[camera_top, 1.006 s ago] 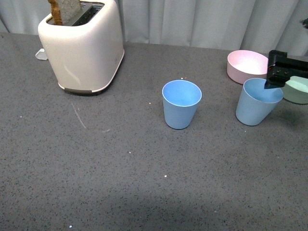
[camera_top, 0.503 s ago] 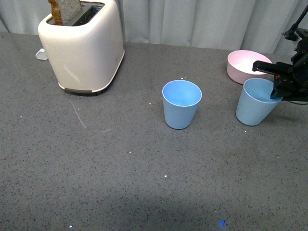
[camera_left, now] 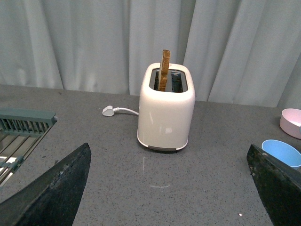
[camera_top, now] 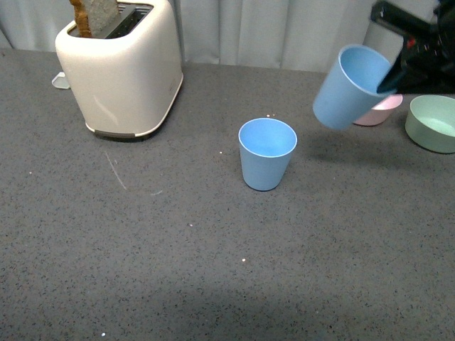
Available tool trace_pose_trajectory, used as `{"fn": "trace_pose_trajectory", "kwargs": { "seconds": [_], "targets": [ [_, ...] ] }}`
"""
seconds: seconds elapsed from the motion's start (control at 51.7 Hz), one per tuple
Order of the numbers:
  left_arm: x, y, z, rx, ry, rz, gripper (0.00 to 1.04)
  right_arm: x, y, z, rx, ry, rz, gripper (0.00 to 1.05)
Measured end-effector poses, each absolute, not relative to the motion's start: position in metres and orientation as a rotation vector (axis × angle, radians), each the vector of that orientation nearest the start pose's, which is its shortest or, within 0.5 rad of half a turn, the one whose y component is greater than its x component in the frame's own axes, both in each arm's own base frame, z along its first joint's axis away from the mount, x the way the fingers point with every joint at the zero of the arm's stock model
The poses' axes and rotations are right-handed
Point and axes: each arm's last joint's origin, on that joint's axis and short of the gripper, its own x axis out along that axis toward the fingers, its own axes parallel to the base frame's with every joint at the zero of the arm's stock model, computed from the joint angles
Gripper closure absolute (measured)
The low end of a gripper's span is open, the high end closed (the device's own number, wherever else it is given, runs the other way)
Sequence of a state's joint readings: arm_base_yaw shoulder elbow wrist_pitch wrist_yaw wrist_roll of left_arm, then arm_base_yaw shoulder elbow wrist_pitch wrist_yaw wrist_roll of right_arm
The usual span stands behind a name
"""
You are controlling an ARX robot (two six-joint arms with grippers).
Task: Stack blue cups with both arms
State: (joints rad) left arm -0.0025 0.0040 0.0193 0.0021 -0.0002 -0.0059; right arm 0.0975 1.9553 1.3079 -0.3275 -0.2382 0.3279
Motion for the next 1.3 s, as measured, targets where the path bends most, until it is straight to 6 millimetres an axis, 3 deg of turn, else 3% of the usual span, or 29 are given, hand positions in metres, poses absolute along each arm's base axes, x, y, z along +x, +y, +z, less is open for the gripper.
{"fn": "trace_pose_trajectory", "kwargs": {
  "seconds": [0.077,0.29,0.677,1.006,1.064,1.122,1.199,1.296],
  "targets": [
    [0.097,0.000,0.170,-0.006,-0.017,-0.002,0.07,0.398,0.070,0.190,0.349,0.984,0.229,1.04],
    [0.097,0.000,0.170,-0.006,-0.017,-0.002,0.07,0.389,0.111,0.189,0.307,1.014,0.318,1.04],
    [0.097,0.000,0.170,-0.006,-0.017,-0.002,0.07,0.390,0.119,0.168,0.278,1.066,0.293,1.03],
    [0.097,0.000,0.170,-0.006,-0.017,-0.002,0.07,0.382,0.112,0.175,0.232,0.932,0.272,0.41],
    [0.097,0.000,0.170,-0.005,-0.018,-0.002,0.07,0.378,0.105,0.170,0.088,0.635,0.133,0.50],
    [0.097,0.000,0.170,-0.005,-0.017,-0.003,0.07,0.369,0.099,0.164,0.030,0.508,0.063,0.57],
    [0.097,0.000,0.170,-0.005,-0.017,-0.002,0.07,0.343,0.081,0.156,0.002,0.245,0.013,0.72],
    [0.097,0.000,0.170,-0.005,-0.017,-0.002,0.07,0.308,0.058,0.177,0.020,0.007,0.002,0.94]
  ]
}}
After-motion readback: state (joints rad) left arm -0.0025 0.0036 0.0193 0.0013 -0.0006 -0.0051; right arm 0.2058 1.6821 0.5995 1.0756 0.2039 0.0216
